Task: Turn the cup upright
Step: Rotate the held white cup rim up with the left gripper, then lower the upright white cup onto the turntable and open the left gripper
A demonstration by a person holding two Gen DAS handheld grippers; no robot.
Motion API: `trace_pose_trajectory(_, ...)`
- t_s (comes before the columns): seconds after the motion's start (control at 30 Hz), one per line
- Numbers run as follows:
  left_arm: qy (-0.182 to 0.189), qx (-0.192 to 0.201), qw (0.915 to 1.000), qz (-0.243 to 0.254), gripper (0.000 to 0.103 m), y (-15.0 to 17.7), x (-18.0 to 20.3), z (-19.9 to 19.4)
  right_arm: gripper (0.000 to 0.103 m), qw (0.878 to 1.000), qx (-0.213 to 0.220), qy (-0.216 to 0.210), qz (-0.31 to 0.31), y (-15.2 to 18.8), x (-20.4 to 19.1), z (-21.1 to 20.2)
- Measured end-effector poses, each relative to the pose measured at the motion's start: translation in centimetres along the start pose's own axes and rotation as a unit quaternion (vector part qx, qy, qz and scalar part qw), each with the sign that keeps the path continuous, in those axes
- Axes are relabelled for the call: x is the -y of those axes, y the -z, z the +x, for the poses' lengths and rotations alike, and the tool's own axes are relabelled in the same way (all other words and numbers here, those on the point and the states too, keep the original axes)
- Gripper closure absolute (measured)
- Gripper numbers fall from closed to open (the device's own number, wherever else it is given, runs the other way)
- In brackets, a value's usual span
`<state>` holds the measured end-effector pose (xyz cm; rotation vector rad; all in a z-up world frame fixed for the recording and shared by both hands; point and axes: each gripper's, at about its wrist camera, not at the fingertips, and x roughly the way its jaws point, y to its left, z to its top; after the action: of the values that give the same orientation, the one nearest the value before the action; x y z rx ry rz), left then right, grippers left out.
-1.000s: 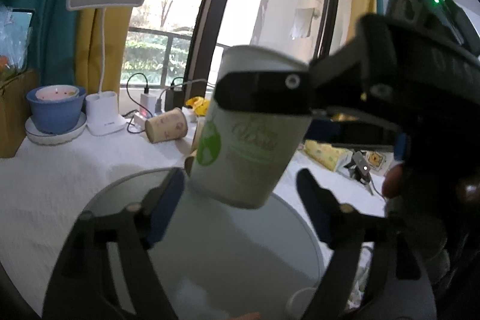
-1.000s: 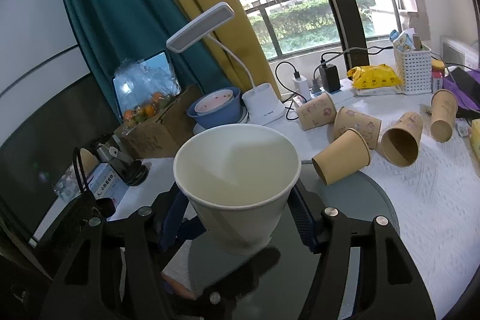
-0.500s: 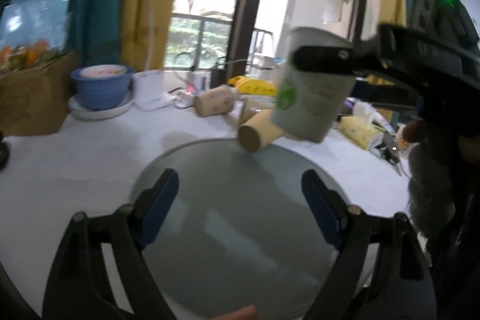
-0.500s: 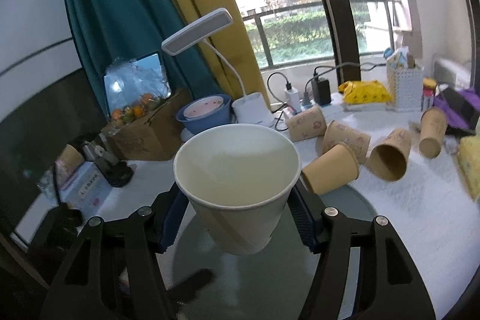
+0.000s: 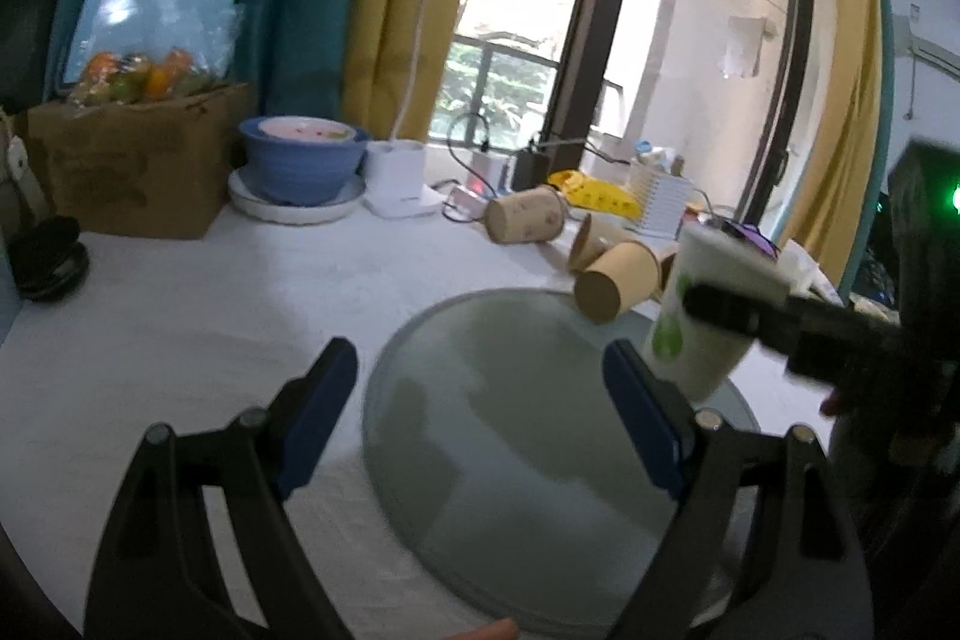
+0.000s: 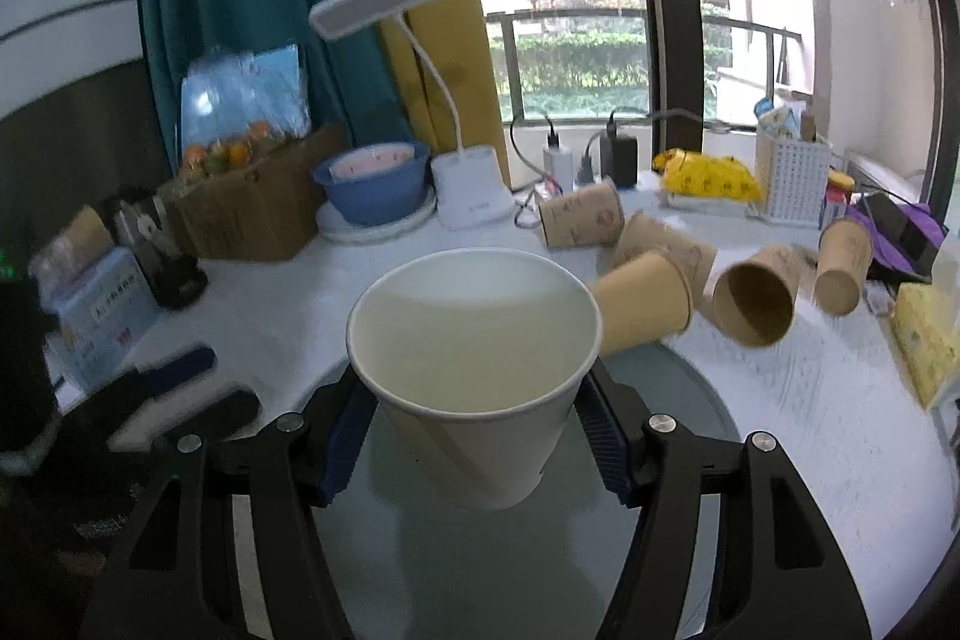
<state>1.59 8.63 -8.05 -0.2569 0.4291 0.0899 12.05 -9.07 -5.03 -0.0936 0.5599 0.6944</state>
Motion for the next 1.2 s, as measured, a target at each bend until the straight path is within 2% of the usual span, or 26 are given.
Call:
trace_pose_trajectory(0.13,-0.007,0.003,0.9999,-0.014,0.018,0.1,-0.8,0.0,0.036,1.000,0.001,0.001,-0.014,0.8,-0.6,0.7)
trace_pose_trajectory(0.63,-0.030,0.005,0.9995,-0.008,0.018,0.5,-1.3,0.0,0.036,0.999,-0.020,0.014,-0.031,2.2,-1.4,3.1)
trace_pose_trajectory(1.2,-0.029,-0.004,0.9995,-0.010,0.018,1.0,-1.1,0.6,0.036,0.998,-0.040,0.017,-0.039,2.7,-1.4,4.1)
